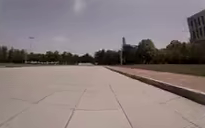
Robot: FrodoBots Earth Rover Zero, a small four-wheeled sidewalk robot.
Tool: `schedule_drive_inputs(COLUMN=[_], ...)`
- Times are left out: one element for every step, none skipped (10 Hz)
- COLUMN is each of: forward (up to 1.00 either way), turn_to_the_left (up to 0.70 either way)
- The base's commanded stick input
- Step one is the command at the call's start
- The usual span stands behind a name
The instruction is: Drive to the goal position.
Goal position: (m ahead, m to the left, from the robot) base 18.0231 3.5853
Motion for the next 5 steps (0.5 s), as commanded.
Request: schedule_drive_inputs(forward=[1.00,1.00,1.00,1.00,1.00], turn_to_the_left=[0.00,0.00,0.00,0.00,0.00])
